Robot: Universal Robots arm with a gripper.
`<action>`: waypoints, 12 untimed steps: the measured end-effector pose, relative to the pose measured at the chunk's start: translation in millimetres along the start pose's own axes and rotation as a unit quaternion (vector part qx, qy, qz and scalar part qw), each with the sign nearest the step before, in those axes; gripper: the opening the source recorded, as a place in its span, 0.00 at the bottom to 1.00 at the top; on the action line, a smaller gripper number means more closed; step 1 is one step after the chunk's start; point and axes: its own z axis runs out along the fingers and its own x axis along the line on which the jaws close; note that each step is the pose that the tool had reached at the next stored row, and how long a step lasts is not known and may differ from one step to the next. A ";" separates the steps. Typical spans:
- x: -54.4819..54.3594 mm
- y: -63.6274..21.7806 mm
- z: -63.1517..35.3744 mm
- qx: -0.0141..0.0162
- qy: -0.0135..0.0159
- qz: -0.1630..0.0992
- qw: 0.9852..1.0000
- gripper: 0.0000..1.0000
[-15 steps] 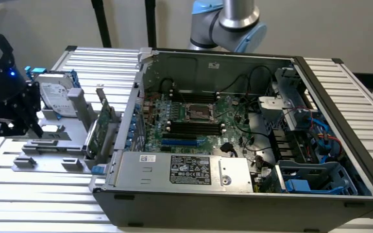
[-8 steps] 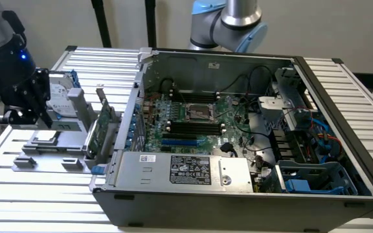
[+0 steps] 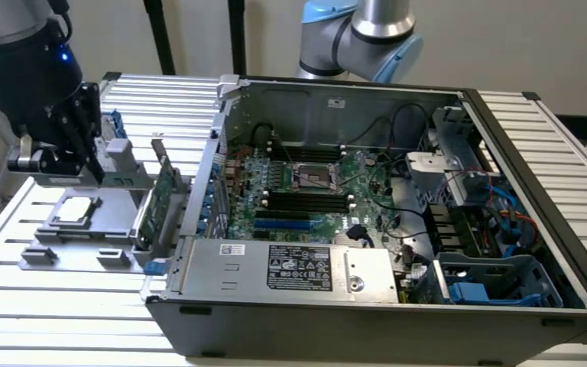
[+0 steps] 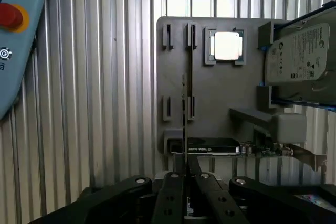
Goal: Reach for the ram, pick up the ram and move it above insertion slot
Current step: 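Pick up the ram and move it above insertion slot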
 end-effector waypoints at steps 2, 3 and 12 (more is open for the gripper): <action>-0.6 -9.2 -8.1 -0.001 -0.002 0.000 1.000 0.14; -0.9 -13.7 -11.9 -0.001 -0.003 0.000 1.000 0.14; -2.8 -54.5 -34.8 -0.002 -0.010 0.000 1.000 0.14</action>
